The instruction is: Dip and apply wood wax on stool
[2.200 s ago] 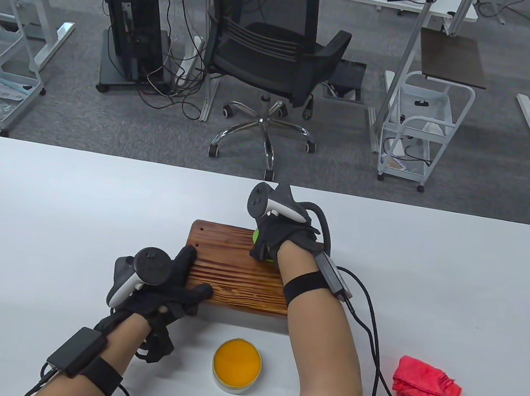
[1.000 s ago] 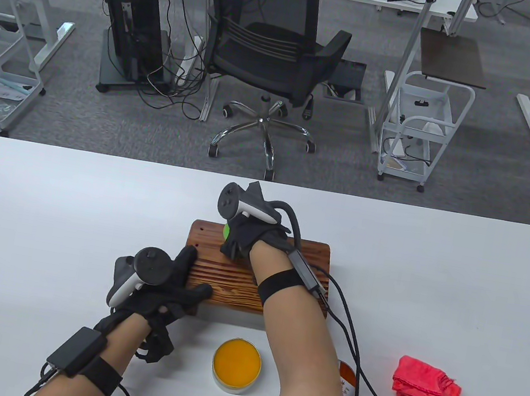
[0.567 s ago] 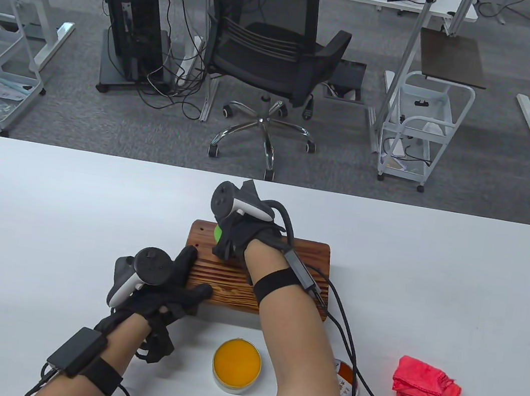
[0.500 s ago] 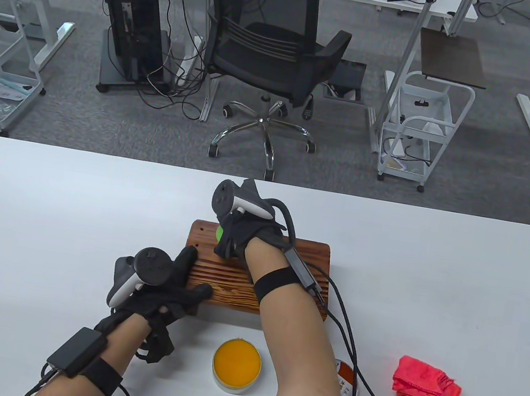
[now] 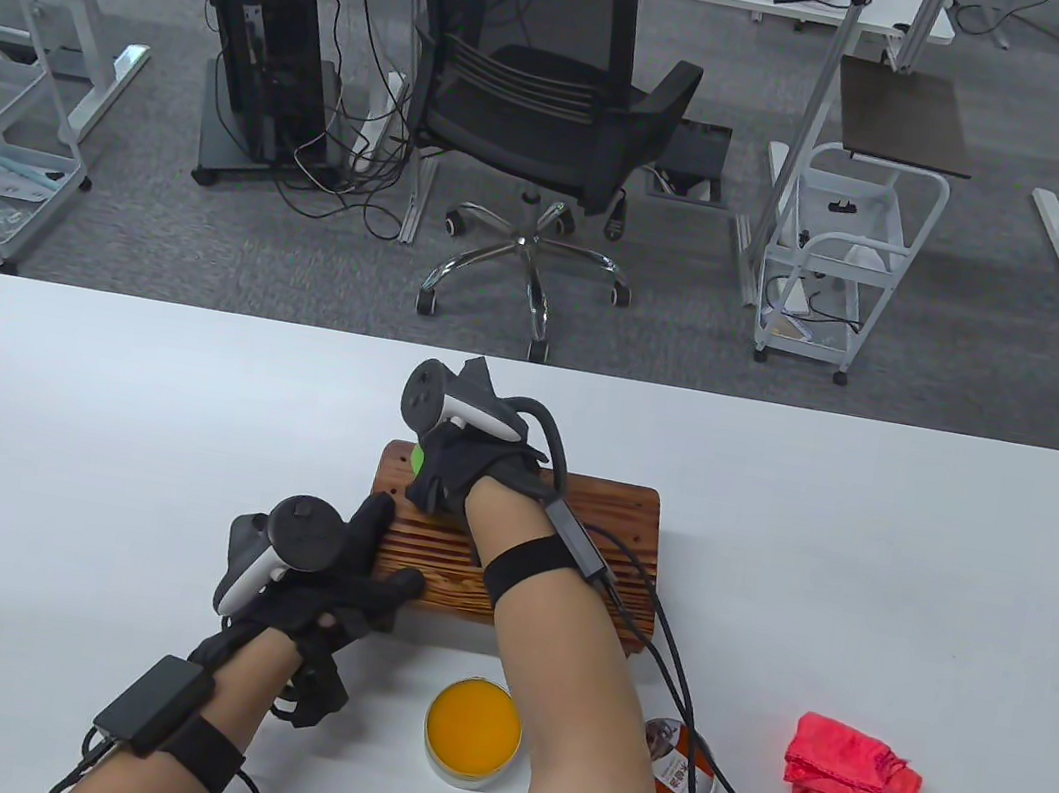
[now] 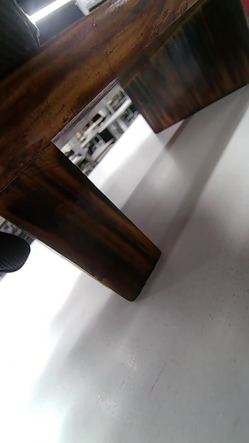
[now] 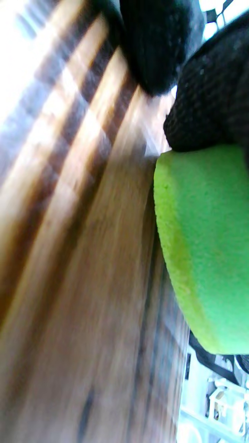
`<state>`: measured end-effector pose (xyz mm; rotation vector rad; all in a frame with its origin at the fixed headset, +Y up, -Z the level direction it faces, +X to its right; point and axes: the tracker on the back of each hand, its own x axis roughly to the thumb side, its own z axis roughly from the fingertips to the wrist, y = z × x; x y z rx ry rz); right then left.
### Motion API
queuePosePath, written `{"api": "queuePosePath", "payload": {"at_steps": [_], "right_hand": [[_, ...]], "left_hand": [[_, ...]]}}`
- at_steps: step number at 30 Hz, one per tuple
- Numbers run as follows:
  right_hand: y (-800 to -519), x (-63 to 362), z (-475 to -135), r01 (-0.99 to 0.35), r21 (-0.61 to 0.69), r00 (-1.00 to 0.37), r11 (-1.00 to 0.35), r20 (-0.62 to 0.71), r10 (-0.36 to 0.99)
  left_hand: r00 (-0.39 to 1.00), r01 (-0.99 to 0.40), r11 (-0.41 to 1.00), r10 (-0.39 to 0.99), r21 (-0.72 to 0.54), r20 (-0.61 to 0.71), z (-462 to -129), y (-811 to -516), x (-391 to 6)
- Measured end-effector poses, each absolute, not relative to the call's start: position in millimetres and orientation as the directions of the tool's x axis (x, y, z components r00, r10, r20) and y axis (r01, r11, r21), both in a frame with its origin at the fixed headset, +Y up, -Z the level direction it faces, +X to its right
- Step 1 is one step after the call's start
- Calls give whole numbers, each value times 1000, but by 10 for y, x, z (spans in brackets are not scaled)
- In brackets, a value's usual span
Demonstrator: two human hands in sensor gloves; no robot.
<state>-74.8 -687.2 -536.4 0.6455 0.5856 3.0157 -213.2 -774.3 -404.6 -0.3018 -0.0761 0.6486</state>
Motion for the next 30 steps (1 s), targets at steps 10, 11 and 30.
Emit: {"api": "queuePosePath", "payload": {"at_steps": [10,11,30], "right_hand": [[-6870,-804,-5354,81,368,-893,-926,440,97],[-6875,-799,-5355,77,378,-886,-922,451,111],[-5960,1290,-5225,-222,61,-972,-973,66,226]], "left_hand": [[796,-583,756,605,-300,-23,-4047,-7743,-2129],[797,-581,757,604,-300,-22,-4047,-7743,-2128],[800,-579,759,600,-296,-27,-4040,-7746,-2132]]}}
